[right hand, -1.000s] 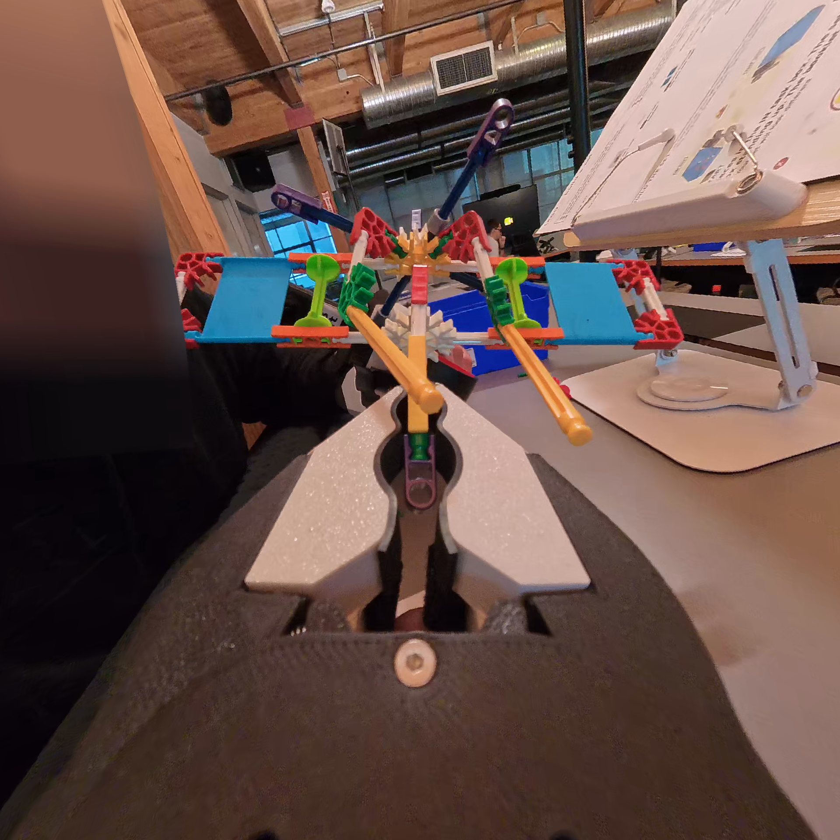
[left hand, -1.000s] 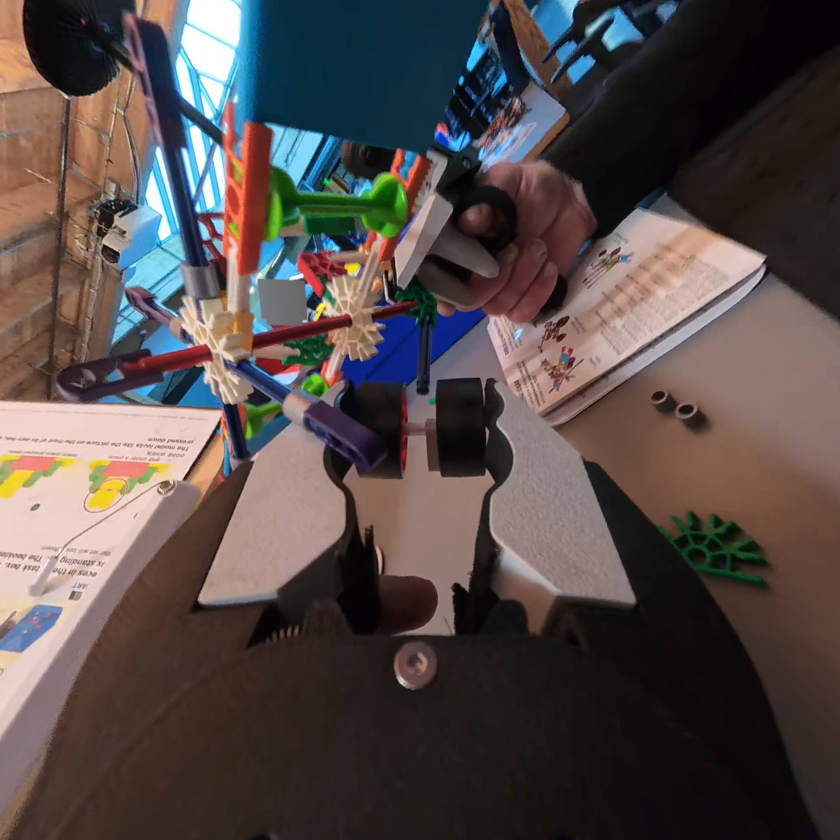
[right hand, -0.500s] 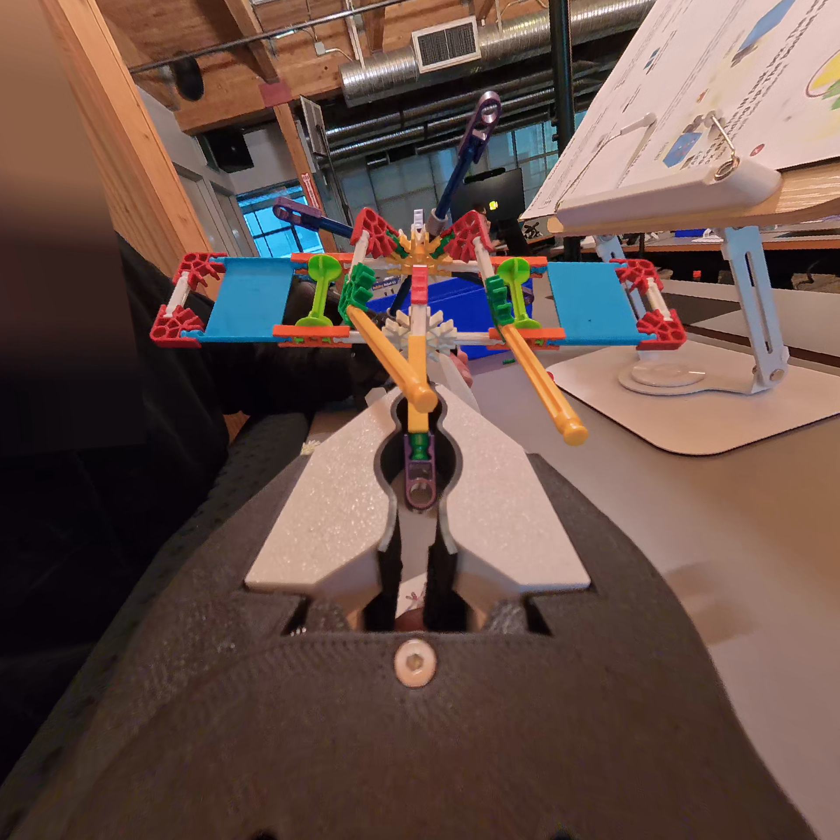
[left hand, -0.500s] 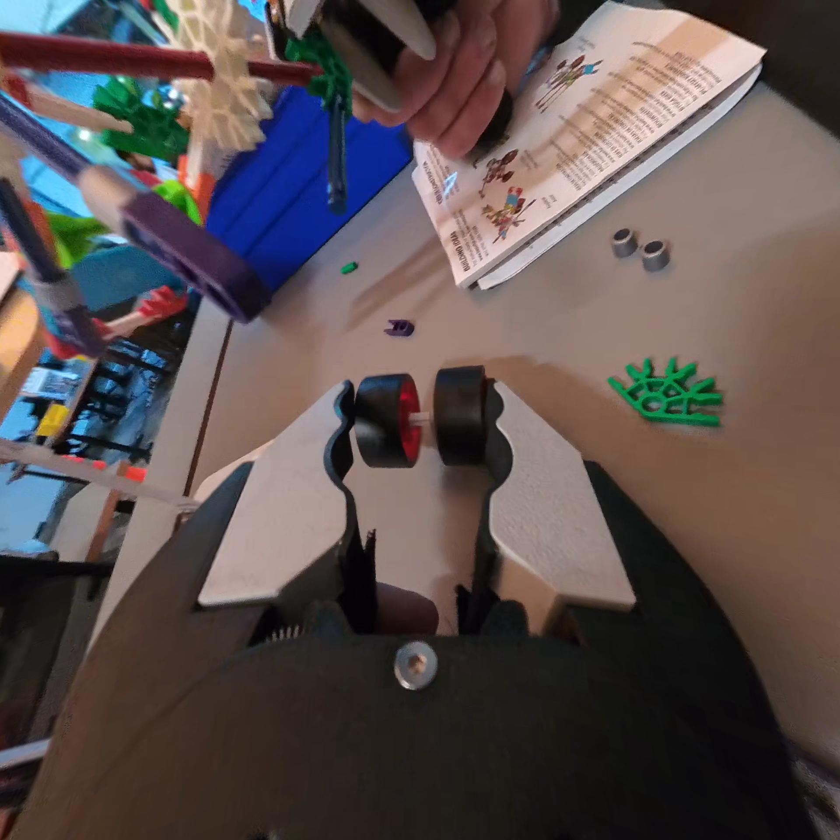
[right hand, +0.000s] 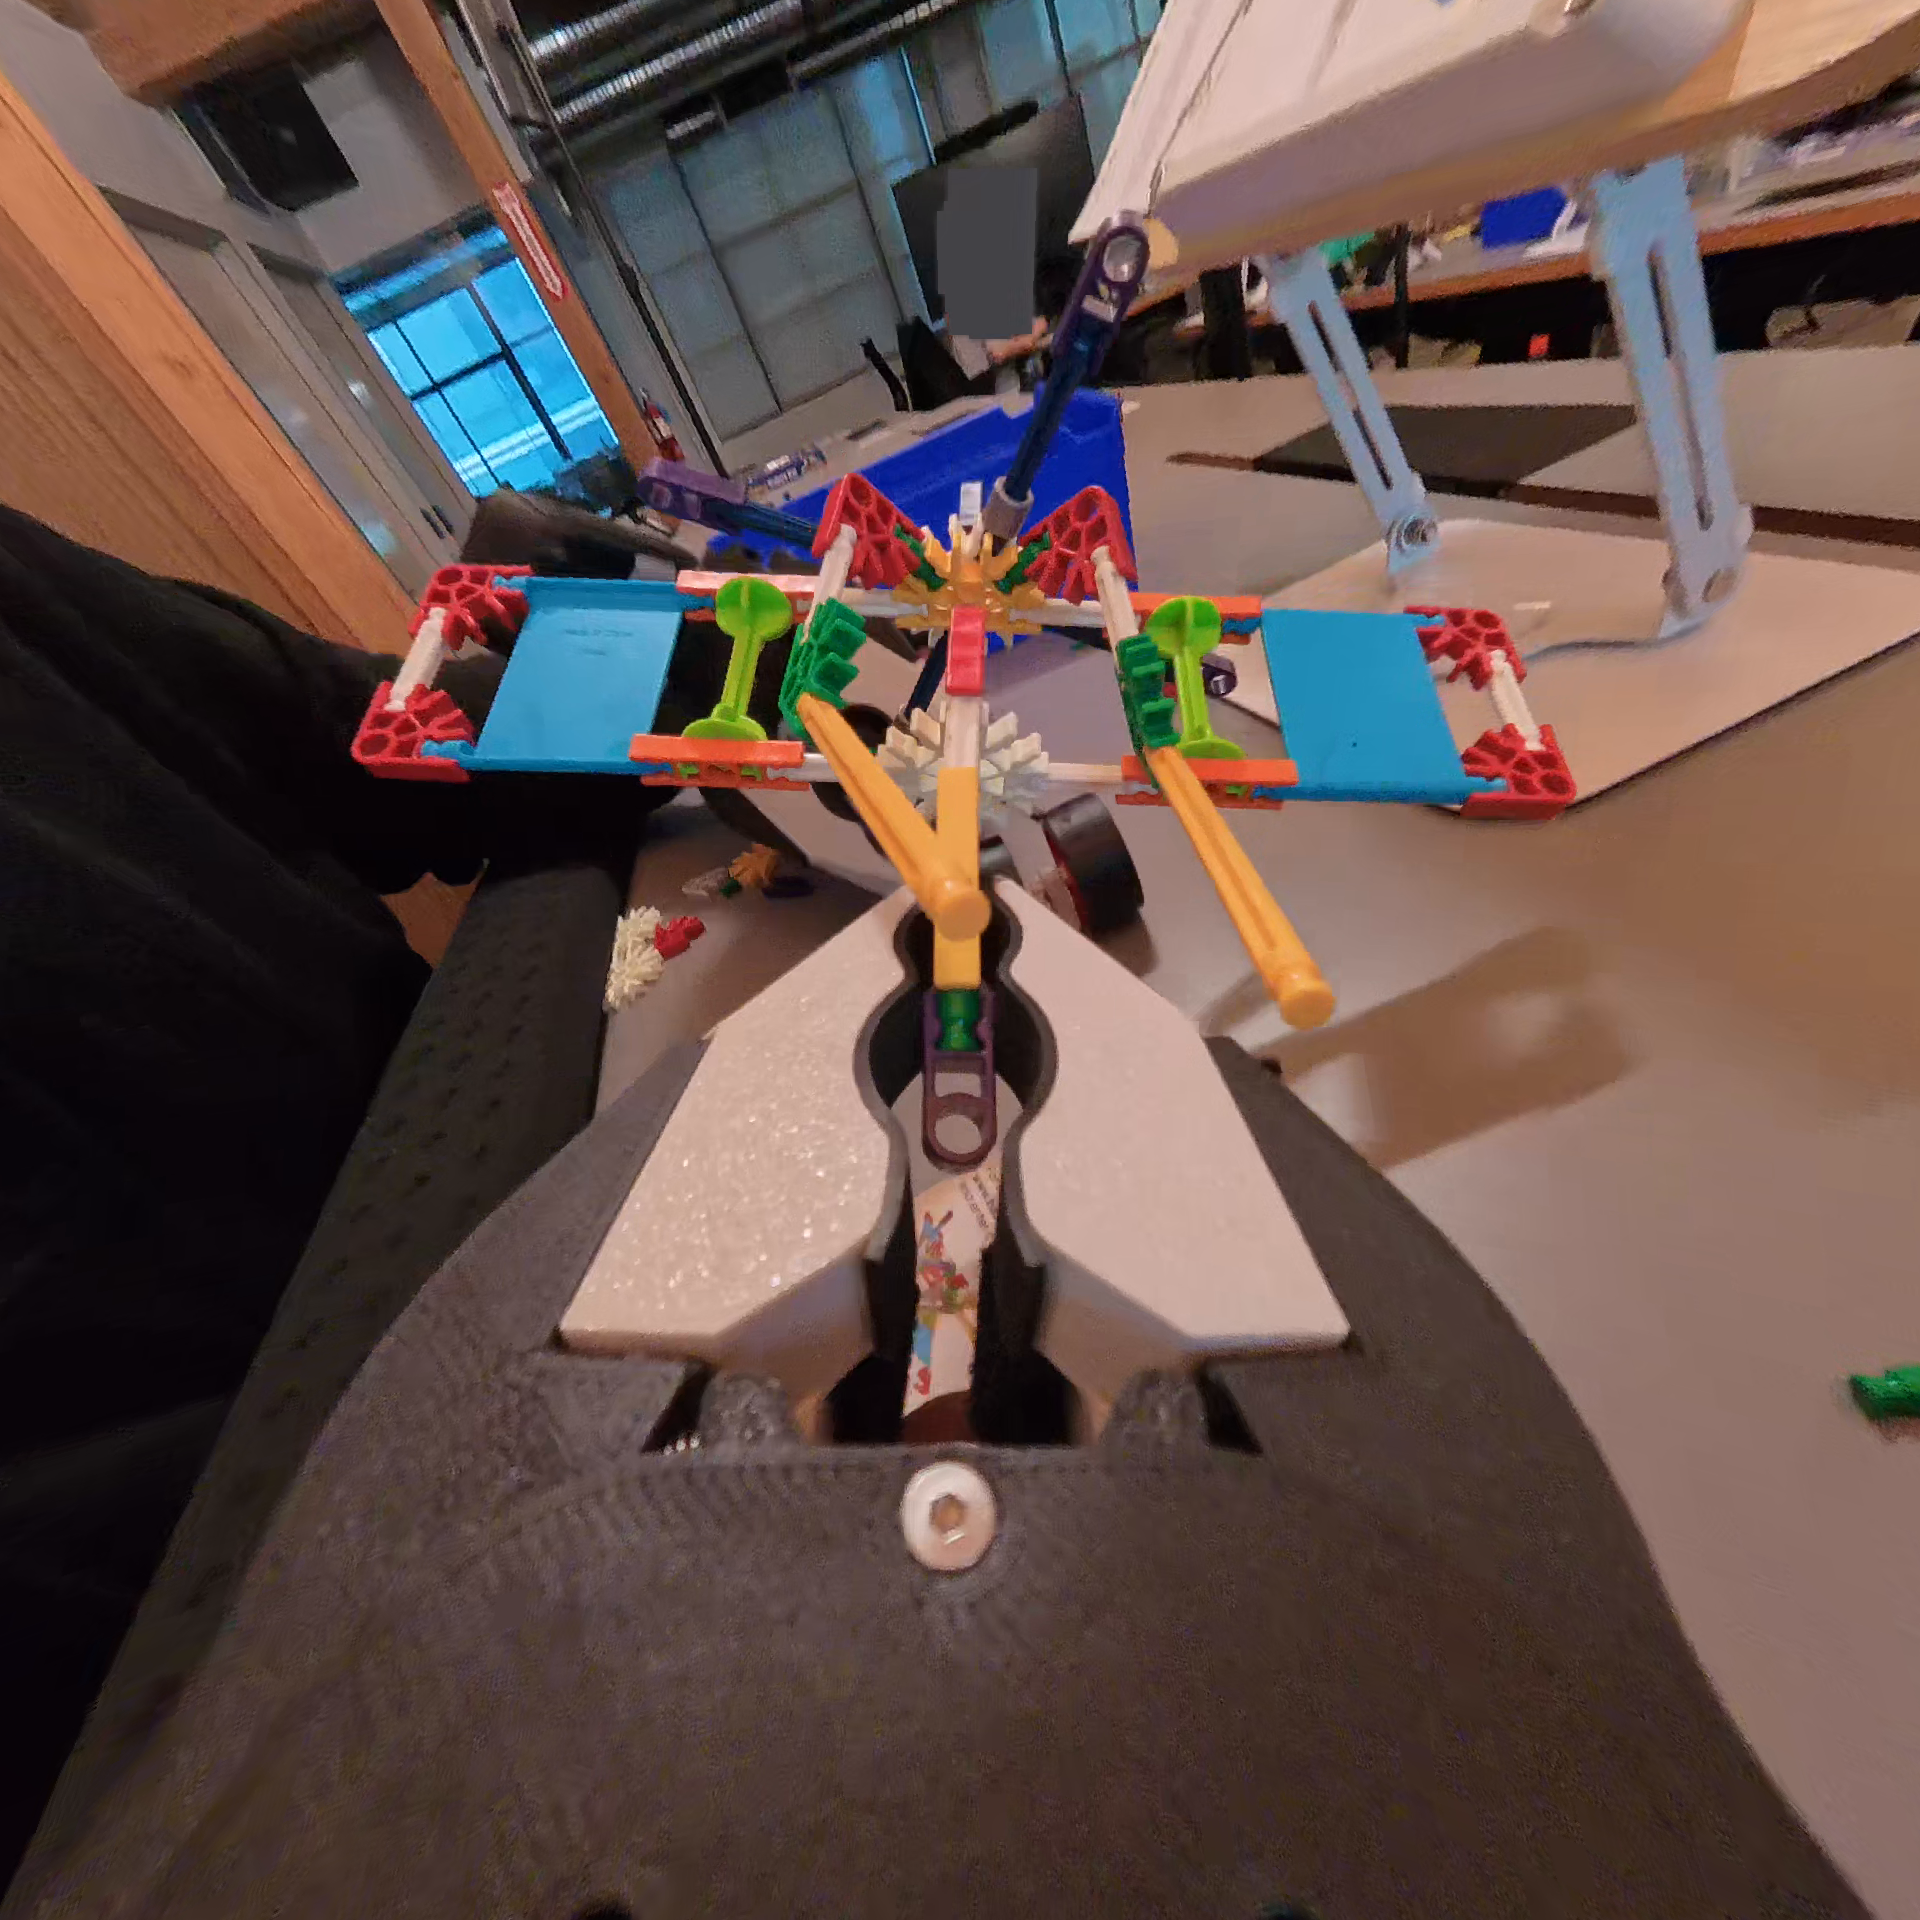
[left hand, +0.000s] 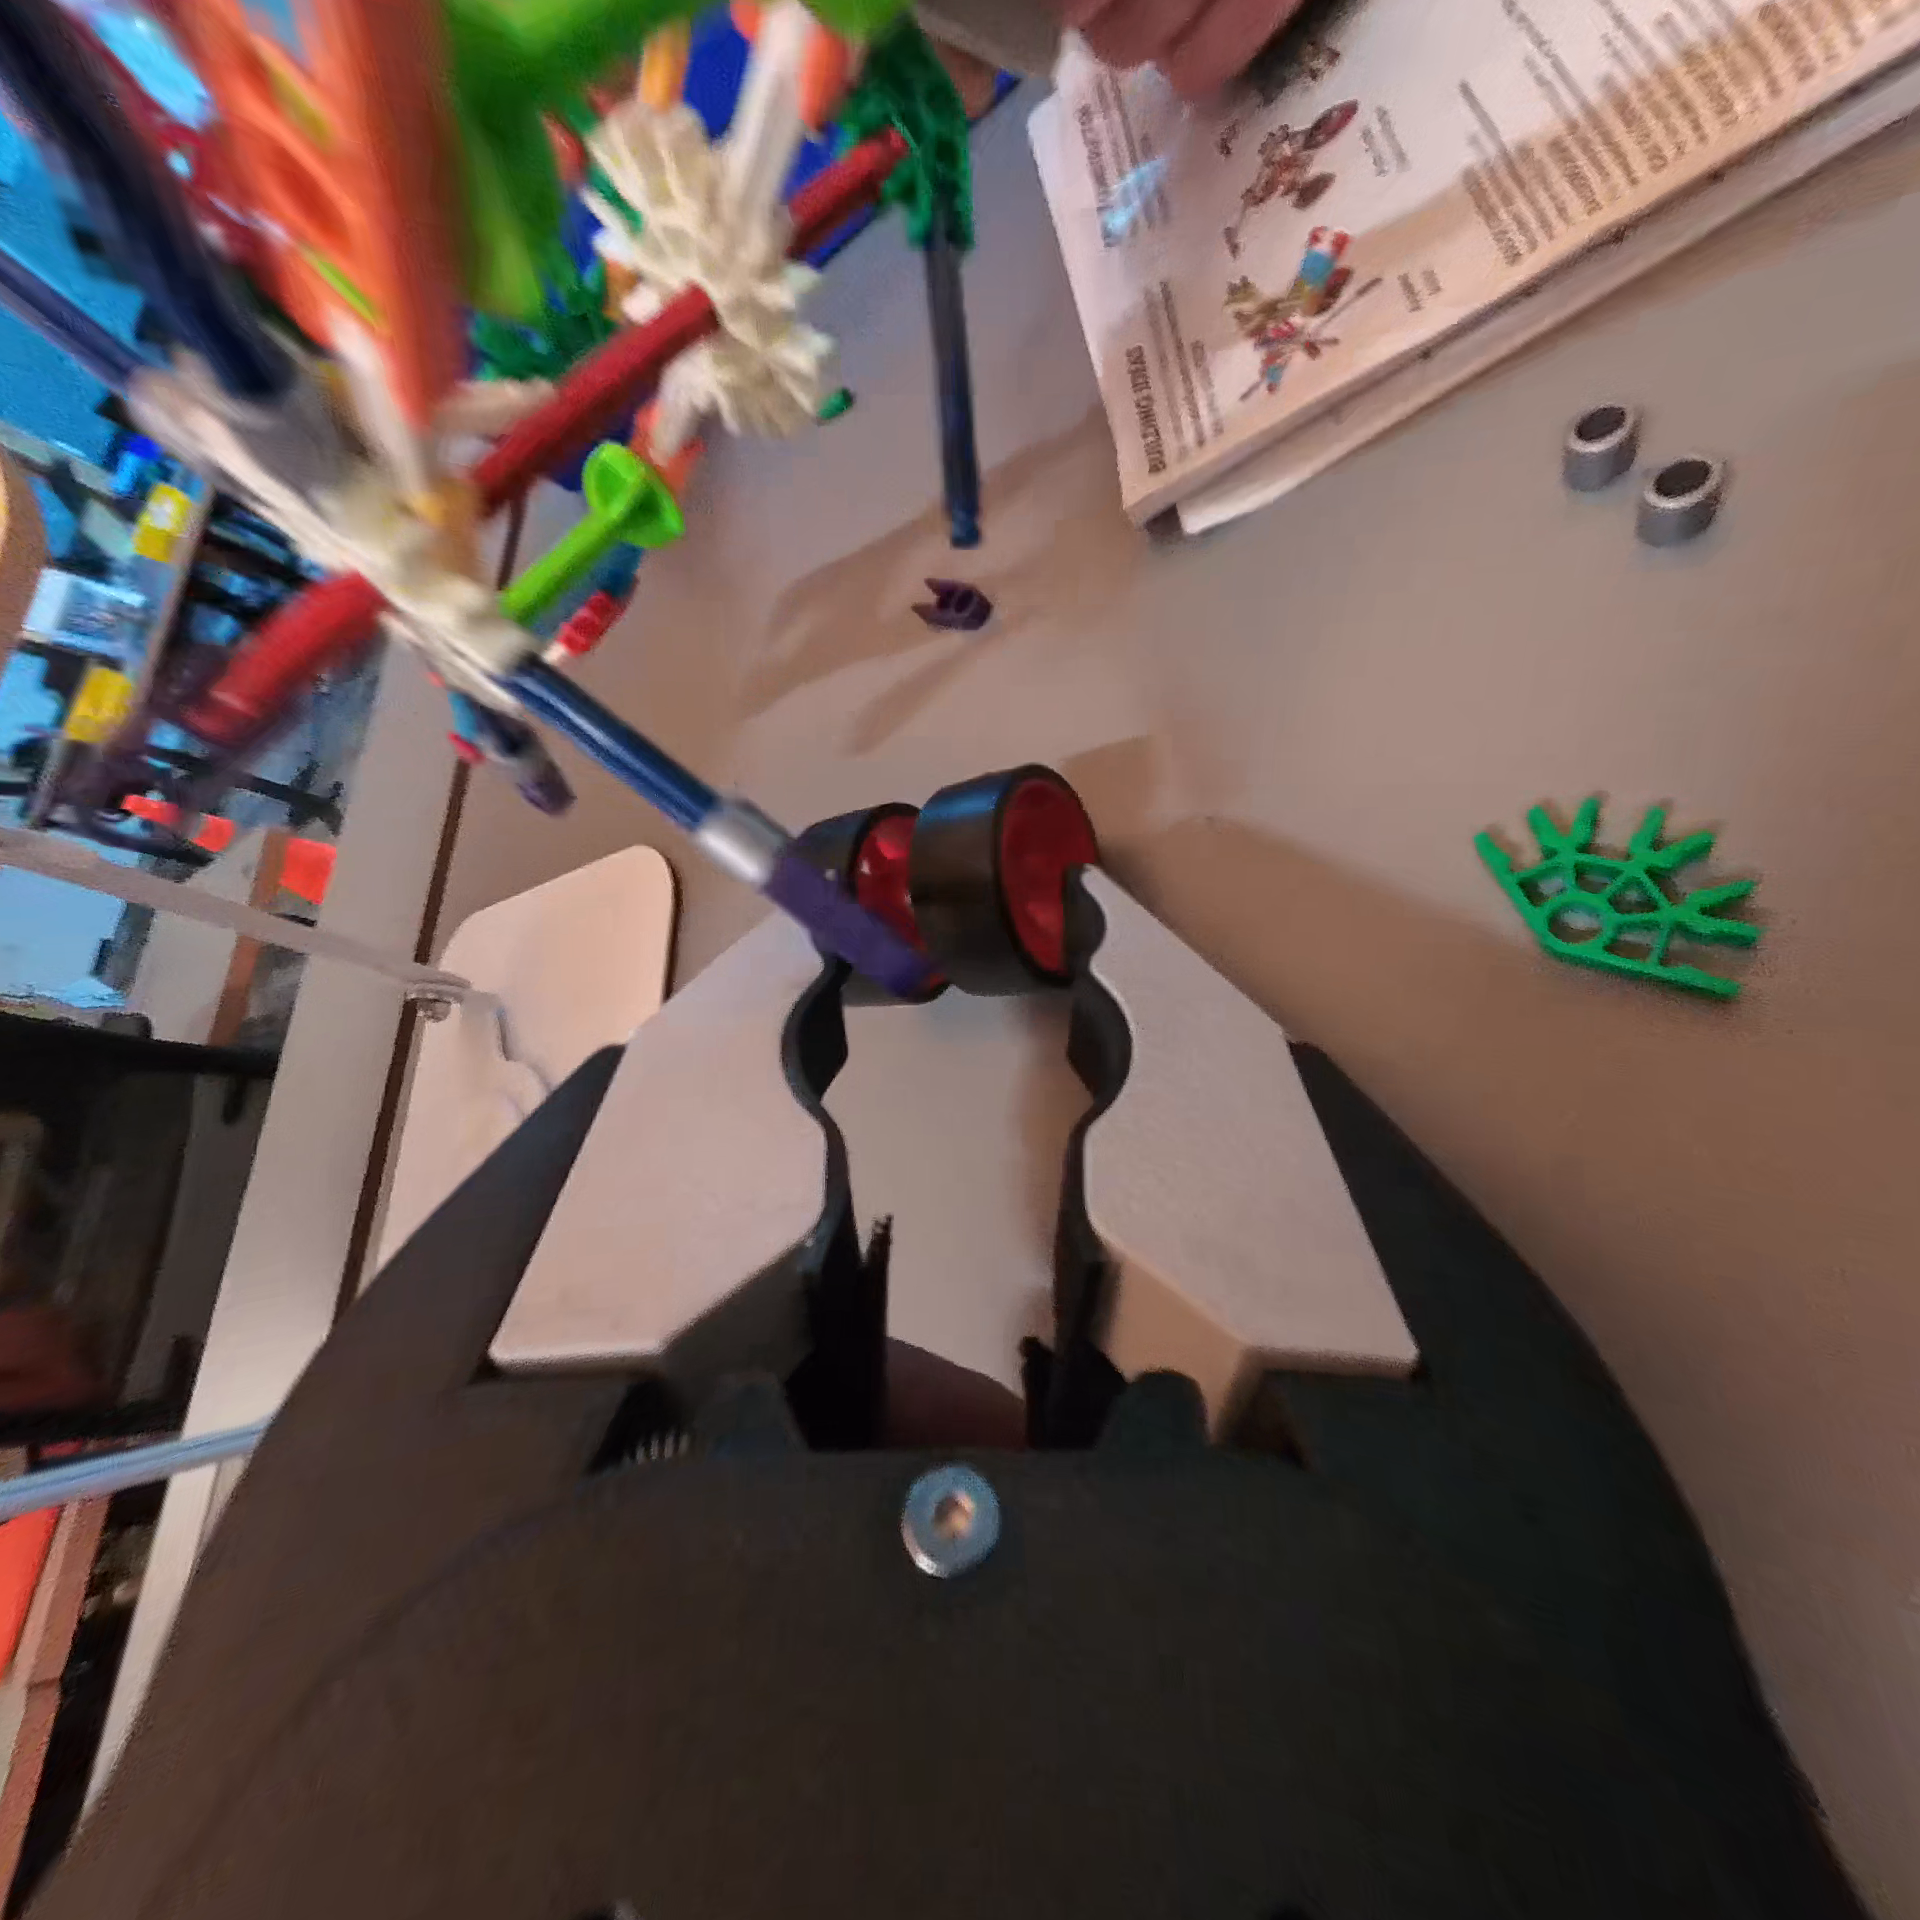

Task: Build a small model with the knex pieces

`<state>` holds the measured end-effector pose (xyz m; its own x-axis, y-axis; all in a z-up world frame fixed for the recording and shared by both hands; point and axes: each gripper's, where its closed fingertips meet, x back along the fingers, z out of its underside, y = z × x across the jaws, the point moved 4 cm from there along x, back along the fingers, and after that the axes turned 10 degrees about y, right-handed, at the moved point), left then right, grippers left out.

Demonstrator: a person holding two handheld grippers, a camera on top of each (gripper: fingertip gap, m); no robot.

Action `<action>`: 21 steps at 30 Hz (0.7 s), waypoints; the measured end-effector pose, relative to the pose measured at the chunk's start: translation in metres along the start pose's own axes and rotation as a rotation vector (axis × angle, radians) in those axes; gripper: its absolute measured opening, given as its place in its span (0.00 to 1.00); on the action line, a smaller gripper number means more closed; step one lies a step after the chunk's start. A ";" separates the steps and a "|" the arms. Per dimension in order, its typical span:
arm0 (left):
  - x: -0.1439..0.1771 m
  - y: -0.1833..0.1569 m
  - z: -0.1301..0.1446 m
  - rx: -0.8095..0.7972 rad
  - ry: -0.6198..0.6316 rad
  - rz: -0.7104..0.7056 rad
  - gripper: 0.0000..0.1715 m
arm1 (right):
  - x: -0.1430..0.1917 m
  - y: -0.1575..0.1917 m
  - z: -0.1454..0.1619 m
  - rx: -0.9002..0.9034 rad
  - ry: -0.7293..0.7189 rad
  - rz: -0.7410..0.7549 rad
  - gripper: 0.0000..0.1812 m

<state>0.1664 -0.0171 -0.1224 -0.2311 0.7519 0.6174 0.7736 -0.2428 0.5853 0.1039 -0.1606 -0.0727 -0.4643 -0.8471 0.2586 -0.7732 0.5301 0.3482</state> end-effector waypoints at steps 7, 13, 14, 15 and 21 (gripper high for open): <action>0.007 -0.002 0.006 -0.019 0.014 -0.013 0.09 | -0.004 -0.001 0.005 -0.022 0.043 0.011 0.02; 0.027 -0.011 0.018 0.010 0.016 0.014 0.09 | -0.005 -0.008 0.009 -0.100 0.071 0.007 0.02; 0.031 -0.014 0.019 0.027 0.011 0.026 0.09 | -0.006 -0.009 0.010 -0.114 0.080 0.009 0.02; 0.035 -0.015 0.020 0.040 0.005 0.040 0.09 | -0.008 -0.010 0.012 -0.132 0.097 0.010 0.02; 0.049 -0.024 0.026 0.040 0.015 0.042 0.09 | -0.013 -0.014 0.020 -0.218 0.168 0.019 0.02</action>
<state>0.1522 0.0414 -0.1202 -0.2070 0.7322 0.6489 0.8054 -0.2490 0.5379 0.1119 -0.1573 -0.0992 -0.3859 -0.8282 0.4064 -0.6450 0.5571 0.5231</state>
